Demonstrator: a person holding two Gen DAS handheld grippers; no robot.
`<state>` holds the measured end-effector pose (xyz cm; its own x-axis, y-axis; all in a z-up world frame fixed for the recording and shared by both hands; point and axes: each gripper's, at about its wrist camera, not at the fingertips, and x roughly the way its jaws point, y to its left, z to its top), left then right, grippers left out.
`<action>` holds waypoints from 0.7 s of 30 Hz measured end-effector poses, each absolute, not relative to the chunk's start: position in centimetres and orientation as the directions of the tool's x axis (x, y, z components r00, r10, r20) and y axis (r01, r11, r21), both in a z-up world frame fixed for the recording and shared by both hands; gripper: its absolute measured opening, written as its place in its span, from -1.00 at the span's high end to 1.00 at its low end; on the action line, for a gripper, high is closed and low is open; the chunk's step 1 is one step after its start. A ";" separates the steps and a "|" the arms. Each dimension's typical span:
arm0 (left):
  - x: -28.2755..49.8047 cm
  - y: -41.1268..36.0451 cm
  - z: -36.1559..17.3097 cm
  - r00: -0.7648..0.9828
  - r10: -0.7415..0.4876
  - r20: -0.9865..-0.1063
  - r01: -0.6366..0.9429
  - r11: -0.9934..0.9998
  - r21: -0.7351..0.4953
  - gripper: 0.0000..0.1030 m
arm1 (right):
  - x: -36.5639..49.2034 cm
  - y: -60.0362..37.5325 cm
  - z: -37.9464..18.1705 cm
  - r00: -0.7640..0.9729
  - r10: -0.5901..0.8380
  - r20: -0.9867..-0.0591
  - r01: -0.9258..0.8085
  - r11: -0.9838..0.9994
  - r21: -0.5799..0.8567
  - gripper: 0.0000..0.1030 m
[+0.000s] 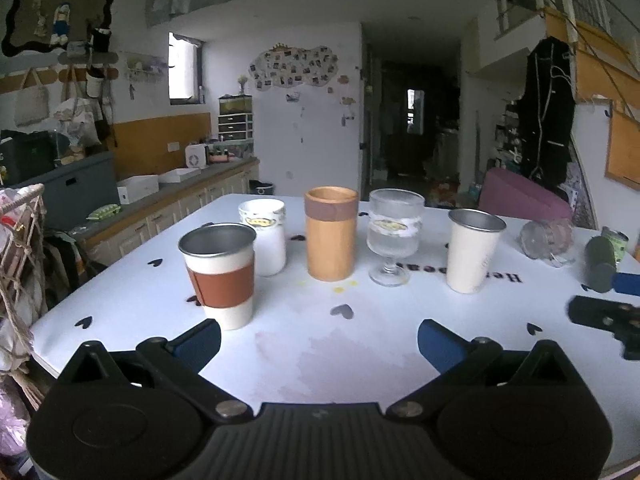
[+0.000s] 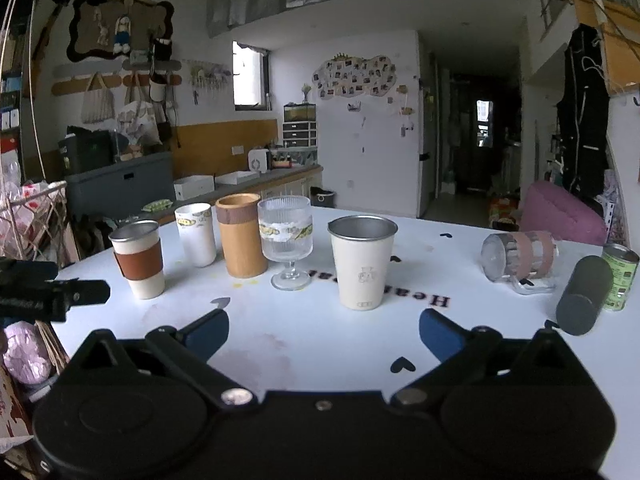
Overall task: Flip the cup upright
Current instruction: 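Open the right gripper and withdraw it from the upright cup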
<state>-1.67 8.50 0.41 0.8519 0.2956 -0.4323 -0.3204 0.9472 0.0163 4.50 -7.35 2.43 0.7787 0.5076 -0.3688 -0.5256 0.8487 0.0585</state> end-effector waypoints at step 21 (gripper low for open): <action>-2.1 7.7 0.5 0.853 0.300 -0.428 -0.324 0.946 0.017 -1.00 | 4.9 -6.7 1.9 0.775 0.509 -0.375 -0.526 0.848 0.062 -1.00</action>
<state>-2.07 7.67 0.54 0.8527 0.3001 -0.4276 -0.3244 0.9458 0.0168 4.88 -6.71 1.95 0.7751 0.5086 -0.3748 -0.5263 0.8480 0.0624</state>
